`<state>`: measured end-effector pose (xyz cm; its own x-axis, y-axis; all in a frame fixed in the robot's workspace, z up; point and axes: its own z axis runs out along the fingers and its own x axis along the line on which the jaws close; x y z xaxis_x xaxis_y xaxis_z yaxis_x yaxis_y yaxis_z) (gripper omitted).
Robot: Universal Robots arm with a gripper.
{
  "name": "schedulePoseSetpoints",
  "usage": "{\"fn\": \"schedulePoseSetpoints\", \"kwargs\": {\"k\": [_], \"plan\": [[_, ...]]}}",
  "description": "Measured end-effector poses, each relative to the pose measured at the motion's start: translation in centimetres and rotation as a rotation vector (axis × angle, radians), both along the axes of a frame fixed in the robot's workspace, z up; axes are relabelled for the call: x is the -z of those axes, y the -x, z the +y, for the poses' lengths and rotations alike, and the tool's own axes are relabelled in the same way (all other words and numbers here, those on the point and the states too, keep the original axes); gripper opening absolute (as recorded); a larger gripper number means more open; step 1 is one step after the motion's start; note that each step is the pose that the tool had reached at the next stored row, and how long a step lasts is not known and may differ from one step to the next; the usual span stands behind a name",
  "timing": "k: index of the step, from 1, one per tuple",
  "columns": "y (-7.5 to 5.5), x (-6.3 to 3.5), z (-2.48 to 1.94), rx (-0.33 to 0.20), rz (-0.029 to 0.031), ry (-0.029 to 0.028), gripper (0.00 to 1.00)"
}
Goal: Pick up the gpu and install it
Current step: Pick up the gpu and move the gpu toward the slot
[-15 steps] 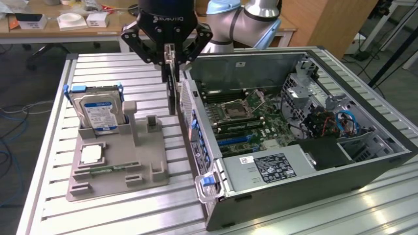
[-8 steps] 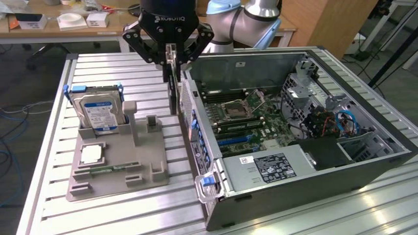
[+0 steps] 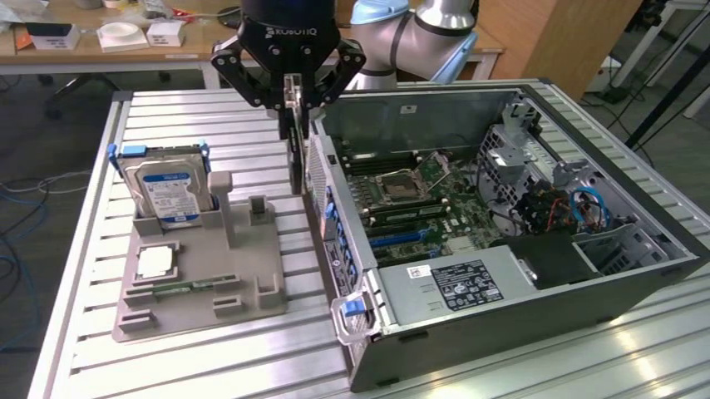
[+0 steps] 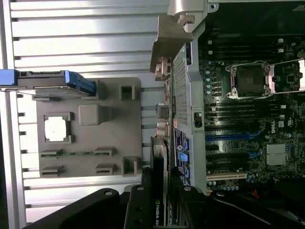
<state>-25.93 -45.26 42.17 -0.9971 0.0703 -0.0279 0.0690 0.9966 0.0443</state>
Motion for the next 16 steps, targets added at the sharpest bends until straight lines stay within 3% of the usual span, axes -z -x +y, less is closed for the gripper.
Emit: {"fn": "schedulePoseSetpoints", "kwargs": {"k": [16], "plan": [[-0.39,0.00,0.02,0.000,0.0000,0.0000,0.26]]}}
